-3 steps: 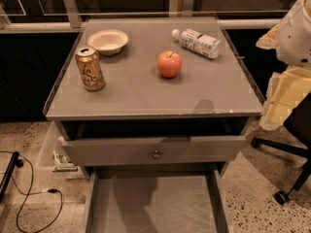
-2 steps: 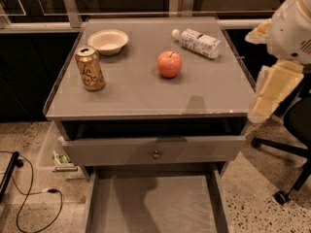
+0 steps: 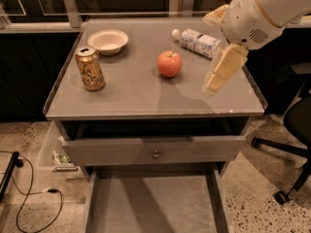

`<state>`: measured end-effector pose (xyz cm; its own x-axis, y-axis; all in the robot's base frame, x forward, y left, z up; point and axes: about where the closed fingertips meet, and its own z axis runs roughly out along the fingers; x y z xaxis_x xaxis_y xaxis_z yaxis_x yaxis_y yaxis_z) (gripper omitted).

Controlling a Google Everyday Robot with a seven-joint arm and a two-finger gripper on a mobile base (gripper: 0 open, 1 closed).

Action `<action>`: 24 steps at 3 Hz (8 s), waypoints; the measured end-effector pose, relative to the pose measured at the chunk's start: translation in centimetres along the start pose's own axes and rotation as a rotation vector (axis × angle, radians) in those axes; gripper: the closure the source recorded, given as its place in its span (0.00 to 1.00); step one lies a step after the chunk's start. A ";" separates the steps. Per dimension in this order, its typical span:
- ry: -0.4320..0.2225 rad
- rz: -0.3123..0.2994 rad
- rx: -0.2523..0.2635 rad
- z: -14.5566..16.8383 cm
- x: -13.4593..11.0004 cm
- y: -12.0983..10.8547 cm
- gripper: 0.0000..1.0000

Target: Place apple into middle drawer

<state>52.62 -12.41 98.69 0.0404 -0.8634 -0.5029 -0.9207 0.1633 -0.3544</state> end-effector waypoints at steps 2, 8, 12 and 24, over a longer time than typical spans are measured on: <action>-0.047 0.045 0.001 2.2 0.2 -0.2 0.00; -0.414 0.388 0.035 16.8 3.9 -9.8 0.00; -0.437 0.400 0.012 18.3 3.3 -11.0 0.42; -0.404 0.299 0.155 5.6 14.0 21.4 1.00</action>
Offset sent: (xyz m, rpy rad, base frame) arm 0.0318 0.0184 -0.0502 0.1689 0.0370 -0.0607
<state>35.66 -18.28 79.66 -0.0405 -0.5204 -0.8529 -0.8479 0.4695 -0.2462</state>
